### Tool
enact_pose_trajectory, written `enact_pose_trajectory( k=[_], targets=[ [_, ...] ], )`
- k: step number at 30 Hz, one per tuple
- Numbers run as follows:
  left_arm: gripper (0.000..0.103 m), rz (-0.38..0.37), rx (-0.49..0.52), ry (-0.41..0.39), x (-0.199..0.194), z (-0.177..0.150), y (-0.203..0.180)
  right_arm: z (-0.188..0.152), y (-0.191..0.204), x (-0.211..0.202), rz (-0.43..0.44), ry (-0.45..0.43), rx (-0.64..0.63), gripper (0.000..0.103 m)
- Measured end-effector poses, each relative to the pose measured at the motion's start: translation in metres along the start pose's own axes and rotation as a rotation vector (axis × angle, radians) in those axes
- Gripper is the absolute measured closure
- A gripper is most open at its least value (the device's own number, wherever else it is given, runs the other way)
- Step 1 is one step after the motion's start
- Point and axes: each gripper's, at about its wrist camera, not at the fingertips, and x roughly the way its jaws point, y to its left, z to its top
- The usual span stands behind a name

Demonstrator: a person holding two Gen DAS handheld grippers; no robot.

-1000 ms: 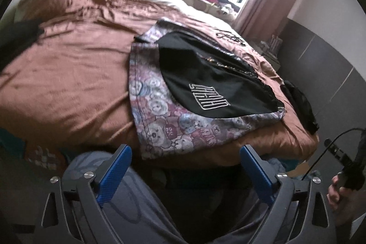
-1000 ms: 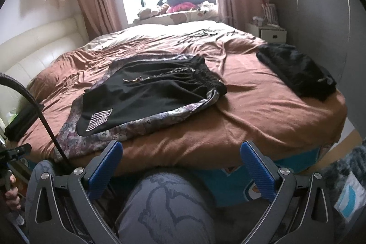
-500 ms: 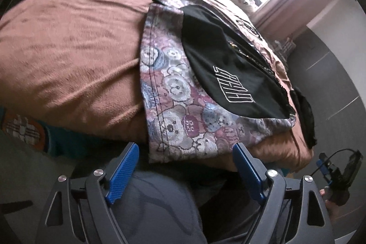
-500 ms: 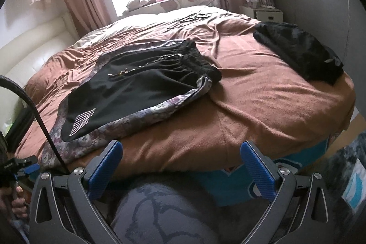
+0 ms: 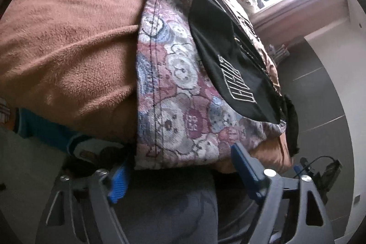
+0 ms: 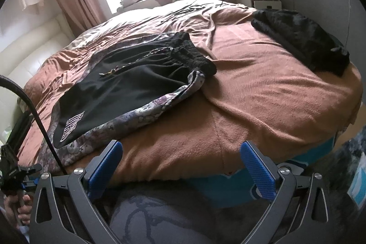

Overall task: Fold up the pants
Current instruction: 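Lower both tools toward the waistband and hem of the black shorts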

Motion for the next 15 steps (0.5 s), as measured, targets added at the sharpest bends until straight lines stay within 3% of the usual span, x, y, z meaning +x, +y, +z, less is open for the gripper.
enact_pose_trajectory(
  k=[4,9,11,15],
  targets=[
    [0.027,-0.101,-0.001,-0.052,-0.028,-0.006,-0.007,0.003,-0.003,0.006,0.017,0.004,0.014,0.000],
    [0.030,-0.096,-0.003,-0.113,-0.046,-0.002,-0.008,0.009,-0.009,0.016,0.053,0.011,0.046,0.000],
    [0.045,-0.070,-0.024,-0.098,-0.040,0.000,-0.003,0.012,-0.012,0.023,0.062,0.015,0.063,0.000],
    [0.060,-0.041,-0.100,-0.103,-0.025,0.002,0.009,0.017,-0.020,0.039,0.091,0.029,0.112,0.000]
  ],
)
